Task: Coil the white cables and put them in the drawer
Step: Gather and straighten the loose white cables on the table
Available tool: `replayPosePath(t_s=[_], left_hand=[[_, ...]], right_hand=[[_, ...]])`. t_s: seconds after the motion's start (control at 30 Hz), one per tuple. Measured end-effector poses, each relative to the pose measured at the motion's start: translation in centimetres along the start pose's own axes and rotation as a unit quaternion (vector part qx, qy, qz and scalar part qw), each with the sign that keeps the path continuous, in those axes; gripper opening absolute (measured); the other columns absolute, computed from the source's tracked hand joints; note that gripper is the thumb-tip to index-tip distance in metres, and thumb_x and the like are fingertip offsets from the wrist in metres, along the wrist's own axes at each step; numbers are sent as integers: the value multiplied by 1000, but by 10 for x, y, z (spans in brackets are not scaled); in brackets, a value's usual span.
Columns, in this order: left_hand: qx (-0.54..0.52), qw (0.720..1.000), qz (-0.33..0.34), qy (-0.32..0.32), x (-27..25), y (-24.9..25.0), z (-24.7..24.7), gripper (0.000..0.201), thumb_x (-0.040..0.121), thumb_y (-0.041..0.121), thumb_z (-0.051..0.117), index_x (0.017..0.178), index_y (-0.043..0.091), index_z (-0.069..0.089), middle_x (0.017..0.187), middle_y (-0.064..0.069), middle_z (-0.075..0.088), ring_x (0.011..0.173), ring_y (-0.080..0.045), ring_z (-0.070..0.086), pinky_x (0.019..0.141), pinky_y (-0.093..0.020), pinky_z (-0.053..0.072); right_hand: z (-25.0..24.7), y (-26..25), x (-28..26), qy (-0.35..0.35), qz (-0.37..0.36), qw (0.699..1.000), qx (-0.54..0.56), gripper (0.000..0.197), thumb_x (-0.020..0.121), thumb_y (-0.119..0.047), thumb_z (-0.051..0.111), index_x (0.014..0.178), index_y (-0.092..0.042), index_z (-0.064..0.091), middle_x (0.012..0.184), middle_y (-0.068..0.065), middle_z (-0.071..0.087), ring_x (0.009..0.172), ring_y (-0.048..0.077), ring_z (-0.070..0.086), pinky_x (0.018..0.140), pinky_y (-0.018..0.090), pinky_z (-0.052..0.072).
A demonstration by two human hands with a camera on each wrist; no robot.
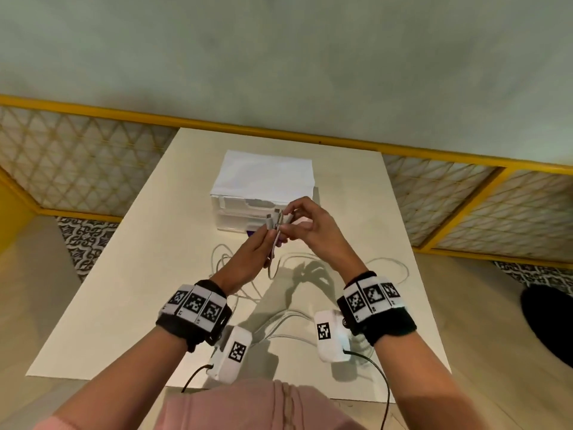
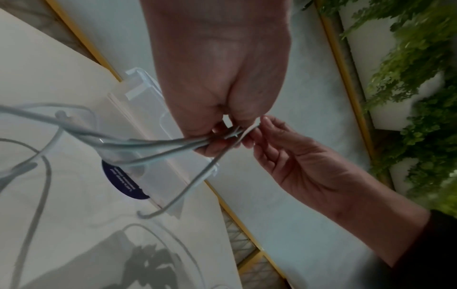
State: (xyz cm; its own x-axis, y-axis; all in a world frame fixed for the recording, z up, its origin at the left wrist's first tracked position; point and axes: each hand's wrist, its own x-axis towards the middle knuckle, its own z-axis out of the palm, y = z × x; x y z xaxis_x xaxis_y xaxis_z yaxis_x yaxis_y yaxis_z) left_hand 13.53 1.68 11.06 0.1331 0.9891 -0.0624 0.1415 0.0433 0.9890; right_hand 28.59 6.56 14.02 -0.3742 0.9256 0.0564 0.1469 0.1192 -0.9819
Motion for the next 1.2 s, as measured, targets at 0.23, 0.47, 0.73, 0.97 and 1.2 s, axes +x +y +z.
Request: replayPosePath(t_s=[0.23, 0.47, 0.73, 0.97, 1.2], left_hand=[[-81, 995, -5, -63, 1, 8, 1, 31, 103, 24, 26, 86, 13, 50, 72, 1, 58, 70, -5, 57, 74, -17, 47], [-200, 979, 12, -49, 6, 39, -13, 30, 103, 34, 23, 89, 15, 42, 62, 3, 46, 52, -12, 48, 57, -21, 47], [-272, 960, 61, 1, 3, 47, -43, 35, 102, 36, 21, 80, 20, 43, 57, 11, 33, 46, -3, 26, 46, -16, 28], [-154, 967, 134, 150, -14, 73, -84, 30, 103, 34, 26, 82, 21, 42, 58, 13, 35, 48, -2, 29, 46, -14, 30], [195, 978, 60, 28, -18, 30, -47, 44, 67, 20, 84, 98, 10, 54, 48, 13, 44, 45, -1, 40, 47, -12, 28]], right_hand=[[-7, 4, -1, 63, -20, 997, -50, 54, 77, -15, 76, 122, -28, 49, 100, 2, 54, 77, 12, 57, 74, 24, 53], [17, 23, -12, -237, 120, 959, 99, 44, 72, -27, 79, 108, -10, 60, 104, 9, 68, 107, 13, 61, 96, 21, 46], [30, 25, -8, -292, 121, 938, -145, 20, 91, -30, 59, 81, -14, 66, 83, -6, 68, 85, 6, 60, 89, 26, 42], [0, 68, -20, -153, 154, 950, -226, 35, 94, -42, 50, 69, -19, 57, 71, -2, 67, 64, 6, 57, 68, 26, 39], [4, 41, 5, -117, 88, 969, -199, 23, 93, -20, 57, 100, 2, 60, 84, 7, 60, 74, 13, 58, 65, 23, 42]])
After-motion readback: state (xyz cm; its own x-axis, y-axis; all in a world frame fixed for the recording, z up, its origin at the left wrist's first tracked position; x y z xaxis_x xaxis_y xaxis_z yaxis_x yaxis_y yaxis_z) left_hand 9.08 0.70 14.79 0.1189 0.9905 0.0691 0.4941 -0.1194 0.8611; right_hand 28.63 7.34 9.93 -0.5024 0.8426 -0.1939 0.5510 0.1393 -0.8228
